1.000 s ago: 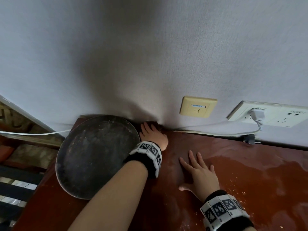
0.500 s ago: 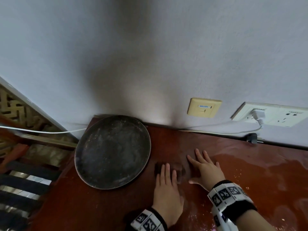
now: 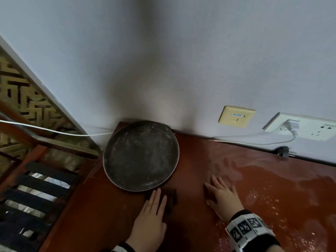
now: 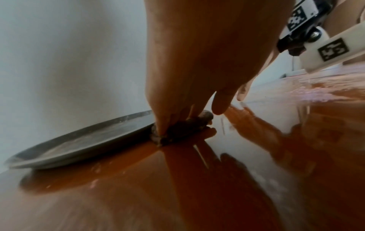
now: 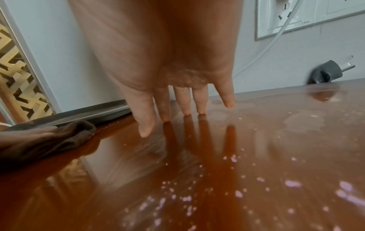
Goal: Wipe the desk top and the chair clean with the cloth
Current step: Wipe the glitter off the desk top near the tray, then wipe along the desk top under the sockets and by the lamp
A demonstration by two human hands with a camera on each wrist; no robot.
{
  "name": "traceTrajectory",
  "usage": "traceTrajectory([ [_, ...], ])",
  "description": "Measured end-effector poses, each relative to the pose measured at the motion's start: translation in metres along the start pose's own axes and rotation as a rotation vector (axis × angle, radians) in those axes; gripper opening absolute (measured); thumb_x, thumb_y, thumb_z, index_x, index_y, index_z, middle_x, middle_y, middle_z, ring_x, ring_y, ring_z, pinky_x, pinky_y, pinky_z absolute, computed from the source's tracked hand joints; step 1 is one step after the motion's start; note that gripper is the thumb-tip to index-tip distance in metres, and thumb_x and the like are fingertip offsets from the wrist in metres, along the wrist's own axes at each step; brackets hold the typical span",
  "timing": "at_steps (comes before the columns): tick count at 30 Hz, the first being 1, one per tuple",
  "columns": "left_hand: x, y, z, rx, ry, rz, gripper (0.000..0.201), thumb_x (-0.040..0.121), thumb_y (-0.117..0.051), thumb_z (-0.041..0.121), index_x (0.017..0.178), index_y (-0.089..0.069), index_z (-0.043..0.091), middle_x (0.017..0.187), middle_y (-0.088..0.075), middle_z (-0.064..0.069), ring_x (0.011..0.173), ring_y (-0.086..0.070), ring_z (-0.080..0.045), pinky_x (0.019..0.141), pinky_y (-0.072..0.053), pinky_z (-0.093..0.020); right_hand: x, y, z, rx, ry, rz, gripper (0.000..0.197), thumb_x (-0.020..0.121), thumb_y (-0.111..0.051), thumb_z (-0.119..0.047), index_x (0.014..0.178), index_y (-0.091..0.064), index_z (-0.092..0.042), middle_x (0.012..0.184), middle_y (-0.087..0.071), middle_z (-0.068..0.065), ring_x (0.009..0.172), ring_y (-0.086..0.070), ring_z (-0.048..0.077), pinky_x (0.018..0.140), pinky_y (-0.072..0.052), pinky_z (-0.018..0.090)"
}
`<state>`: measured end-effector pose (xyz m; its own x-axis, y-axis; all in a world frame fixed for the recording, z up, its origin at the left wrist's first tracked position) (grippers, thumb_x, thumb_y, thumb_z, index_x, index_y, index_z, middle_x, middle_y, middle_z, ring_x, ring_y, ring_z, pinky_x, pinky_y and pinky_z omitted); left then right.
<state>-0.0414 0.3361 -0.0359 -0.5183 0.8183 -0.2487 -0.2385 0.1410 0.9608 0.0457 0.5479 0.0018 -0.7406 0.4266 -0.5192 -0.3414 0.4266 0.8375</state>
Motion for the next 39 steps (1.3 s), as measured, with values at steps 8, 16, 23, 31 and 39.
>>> traceTrajectory([
  [8,-0.049,-0.023,-0.028,0.024,-0.102,0.02,0.081,0.081,-0.034,0.036,0.152,0.0,0.014,0.159,0.006,-0.006,0.147,0.005,-0.018,0.114,0.003,-0.024,0.0,0.004,-0.028,0.018,0.063,0.024,0.053,0.098,-0.041,-0.031,0.147,-0.02,-0.033,0.157,-0.008,-0.007,0.145,0.002,0.014,0.115,-0.004,0.046],
  [16,-0.064,-0.014,-0.075,-0.069,0.043,0.147,0.081,0.075,-0.031,0.029,0.152,-0.007,0.018,0.159,0.007,-0.002,0.146,0.006,-0.013,0.113,0.003,-0.018,0.0,0.006,-0.047,0.025,0.099,0.02,0.05,0.099,-0.039,-0.031,0.147,-0.022,-0.033,0.157,-0.01,-0.007,0.145,0.001,0.013,0.116,-0.003,0.044],
  [23,-0.068,-0.013,-0.106,-0.098,0.211,0.028,0.083,0.073,-0.036,0.04,0.15,-0.02,0.014,0.157,-0.017,-0.008,0.147,0.006,-0.015,0.113,0.003,-0.02,0.009,0.011,-0.068,0.17,0.133,0.239,0.035,0.097,-0.045,-0.024,0.131,-0.052,-0.025,0.136,-0.052,-0.003,0.128,-0.044,0.016,0.105,-0.032,0.029],
  [31,-0.038,0.053,-0.174,-0.852,0.54,0.3,0.078,0.085,-0.068,0.016,0.141,-0.021,0.042,0.107,-0.062,0.008,0.088,-0.06,-0.001,0.077,-0.043,-0.011,0.057,0.014,-0.086,0.768,-0.046,0.123,0.089,0.08,-0.072,-0.024,0.148,-0.016,-0.019,0.088,-0.062,0.009,0.068,-0.06,0.02,0.068,-0.051,0.029],
  [39,0.034,0.059,-0.197,-0.815,0.51,0.106,0.131,0.055,-0.09,0.021,0.15,-0.001,0.038,0.135,-0.047,-0.007,0.116,-0.051,-0.023,0.098,-0.046,-0.043,0.078,0.027,-0.107,0.653,0.01,0.051,0.109,0.077,-0.073,-0.011,0.147,0.008,-0.032,0.132,-0.036,0.014,0.121,-0.044,0.027,0.104,-0.033,0.032],
])
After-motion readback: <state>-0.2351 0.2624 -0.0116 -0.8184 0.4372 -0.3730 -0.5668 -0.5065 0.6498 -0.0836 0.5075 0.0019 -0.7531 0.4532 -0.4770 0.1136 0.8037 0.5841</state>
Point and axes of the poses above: each hand's wrist, its own x-axis towards the middle knuckle, its own y-axis out of the back of the hand, z = x × y, the point moved 5 cm from there along x, towards the middle knuckle
